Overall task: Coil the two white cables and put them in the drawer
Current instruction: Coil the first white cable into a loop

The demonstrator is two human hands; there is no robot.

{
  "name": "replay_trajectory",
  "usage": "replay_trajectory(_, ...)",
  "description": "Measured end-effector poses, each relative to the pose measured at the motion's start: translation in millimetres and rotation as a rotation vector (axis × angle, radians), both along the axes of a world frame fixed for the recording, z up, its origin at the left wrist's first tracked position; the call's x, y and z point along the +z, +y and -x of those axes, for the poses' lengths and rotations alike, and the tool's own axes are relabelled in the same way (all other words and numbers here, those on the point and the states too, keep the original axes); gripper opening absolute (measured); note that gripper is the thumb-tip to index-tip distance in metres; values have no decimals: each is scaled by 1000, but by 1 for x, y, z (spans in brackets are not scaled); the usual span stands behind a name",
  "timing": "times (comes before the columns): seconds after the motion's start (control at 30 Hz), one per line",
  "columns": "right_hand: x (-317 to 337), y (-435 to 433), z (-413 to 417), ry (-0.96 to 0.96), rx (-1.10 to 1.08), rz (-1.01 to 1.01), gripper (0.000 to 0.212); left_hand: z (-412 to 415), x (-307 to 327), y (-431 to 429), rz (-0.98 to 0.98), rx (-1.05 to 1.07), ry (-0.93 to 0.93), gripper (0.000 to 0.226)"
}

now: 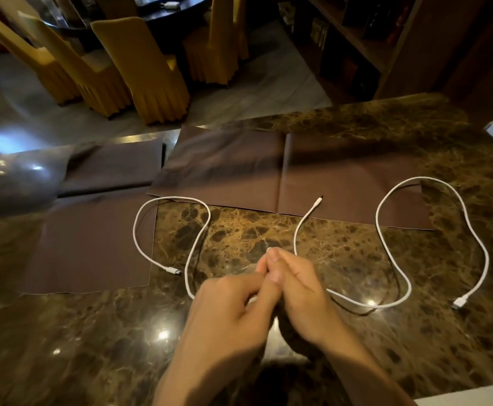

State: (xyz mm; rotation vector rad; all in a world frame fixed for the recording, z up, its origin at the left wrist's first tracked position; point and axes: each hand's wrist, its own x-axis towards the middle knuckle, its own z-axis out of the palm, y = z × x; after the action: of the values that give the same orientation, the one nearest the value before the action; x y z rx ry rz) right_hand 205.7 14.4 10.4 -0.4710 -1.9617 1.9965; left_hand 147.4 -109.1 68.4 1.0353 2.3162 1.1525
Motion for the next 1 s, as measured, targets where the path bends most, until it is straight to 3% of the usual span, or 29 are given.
replay_trajectory(0.13,1,-9,-3,-58,92,-3,46,8,9,3,-62,68,-28,59)
replay_trajectory(0.27,1,-22,-11,-54,110,-83,64,21,11,4,-118,126,-3,57)
replay_trajectory(0.47,13,-32,-14,-25,151,2,43,36,-4,6,-212,205,-8,69)
replay_trajectory(0.7,20,-36,-14,48,177,428,39,21,-31,17,-467,288,-178,65)
replay_trajectory(1.0,48,-16,-13,50,279,675,39,6,-37,28,-559,368,-345,57)
